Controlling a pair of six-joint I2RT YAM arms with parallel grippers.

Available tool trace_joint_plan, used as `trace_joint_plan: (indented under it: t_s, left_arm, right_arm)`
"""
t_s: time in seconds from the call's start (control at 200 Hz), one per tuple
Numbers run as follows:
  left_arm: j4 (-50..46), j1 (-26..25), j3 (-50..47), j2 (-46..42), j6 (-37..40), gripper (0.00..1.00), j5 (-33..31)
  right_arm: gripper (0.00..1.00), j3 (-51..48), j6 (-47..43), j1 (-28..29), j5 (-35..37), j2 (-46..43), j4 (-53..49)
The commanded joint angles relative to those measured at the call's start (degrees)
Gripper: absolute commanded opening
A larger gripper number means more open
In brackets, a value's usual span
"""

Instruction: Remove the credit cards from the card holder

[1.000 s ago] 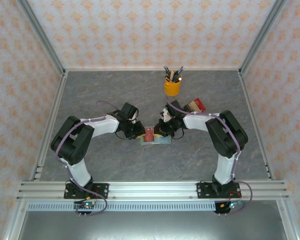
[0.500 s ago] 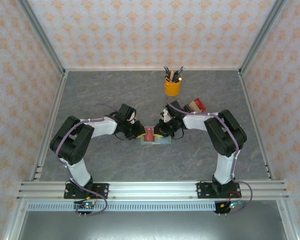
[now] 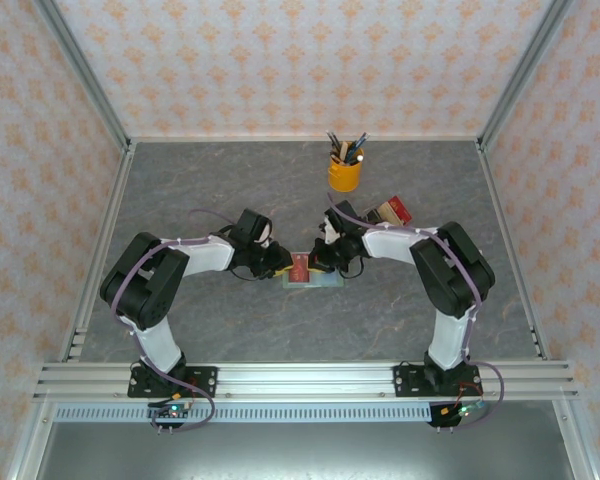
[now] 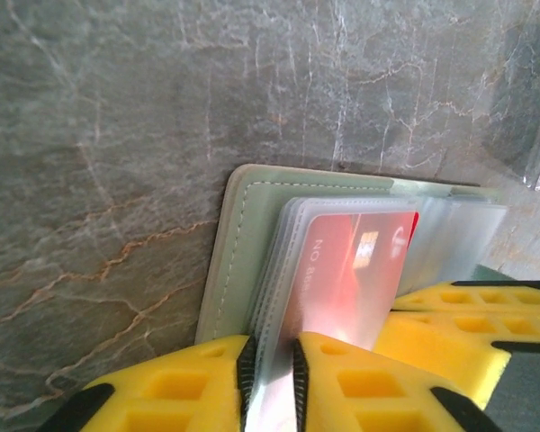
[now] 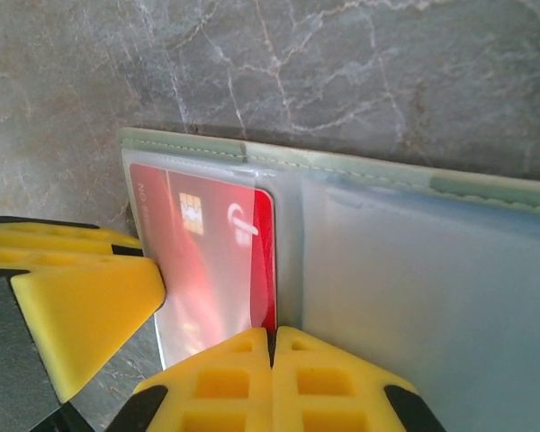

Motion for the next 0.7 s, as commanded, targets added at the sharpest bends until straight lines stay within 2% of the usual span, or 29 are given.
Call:
trace_joint_plan:
  t_s: [0.0,0.21,0.576,0.696]
  left_arm:
    - [-6.0,-0.9,0.2,-0.1,1.9,0.28,-1.4]
    - [-5.8,0.1,-0.2,-0.6,2.3,0.32,-0.9]
    - [-5.2,0.3,0.6,-2.3,3.0,0.29,-0.1]
    - [-5.8,0.2,1.2,-4.2,4.0,0.29,0.0]
  right_arm:
    - [0.00,1.2,-1.6,1.0,0.4,-3.1,-2.0]
    - [0.00,-0.3,-3.3,-0.8,1.7,-5.9,-5.6]
    - [0.00,-0.9,-3.1,-1.4,-0.7,-5.7,-4.3]
    - [0.12,-0.7,-2.3,-1.5,-0.1,-4.6,-3.8]
